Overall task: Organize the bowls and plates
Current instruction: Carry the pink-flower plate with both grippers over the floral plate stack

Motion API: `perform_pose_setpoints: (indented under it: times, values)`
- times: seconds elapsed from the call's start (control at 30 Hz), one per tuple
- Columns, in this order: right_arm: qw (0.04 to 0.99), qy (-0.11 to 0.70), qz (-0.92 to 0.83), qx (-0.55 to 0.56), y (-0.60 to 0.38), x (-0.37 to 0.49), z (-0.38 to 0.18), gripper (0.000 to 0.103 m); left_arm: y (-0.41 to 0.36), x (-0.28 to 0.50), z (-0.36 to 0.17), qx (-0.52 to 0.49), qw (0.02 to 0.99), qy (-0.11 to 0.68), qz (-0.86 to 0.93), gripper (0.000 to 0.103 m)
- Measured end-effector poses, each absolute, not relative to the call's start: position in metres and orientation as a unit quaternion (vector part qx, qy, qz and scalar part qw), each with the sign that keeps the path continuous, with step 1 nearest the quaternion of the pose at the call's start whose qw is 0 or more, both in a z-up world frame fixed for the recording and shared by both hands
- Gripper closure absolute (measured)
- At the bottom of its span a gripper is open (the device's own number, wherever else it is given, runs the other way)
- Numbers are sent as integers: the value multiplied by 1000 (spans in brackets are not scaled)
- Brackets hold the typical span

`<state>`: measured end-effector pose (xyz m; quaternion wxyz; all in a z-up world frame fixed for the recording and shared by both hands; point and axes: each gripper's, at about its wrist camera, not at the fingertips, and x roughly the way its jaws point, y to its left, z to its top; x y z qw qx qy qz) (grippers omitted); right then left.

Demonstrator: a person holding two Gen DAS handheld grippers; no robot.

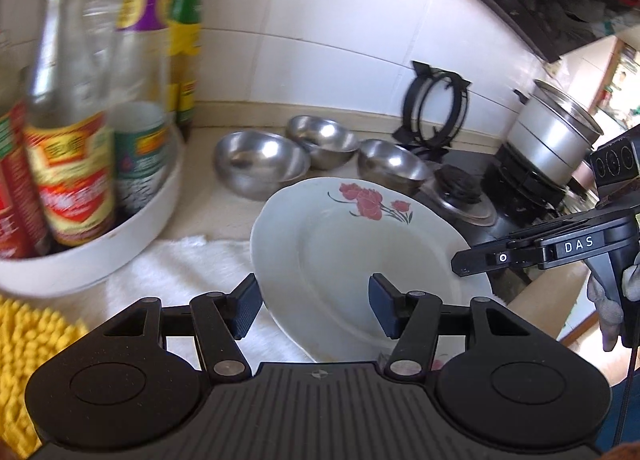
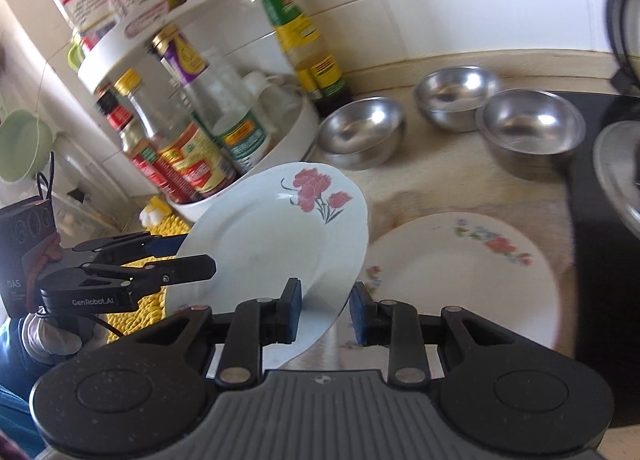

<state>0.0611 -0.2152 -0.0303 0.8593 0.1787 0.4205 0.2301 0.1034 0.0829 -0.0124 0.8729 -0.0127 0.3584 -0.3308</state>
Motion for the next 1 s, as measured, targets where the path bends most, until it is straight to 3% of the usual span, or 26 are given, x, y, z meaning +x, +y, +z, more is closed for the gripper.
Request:
perform_pose_setpoints:
  times: [1.0]
  values:
    - [864,426,127,236,-319,19,-54,71,-36,112,-22,26,830,366,-420,35]
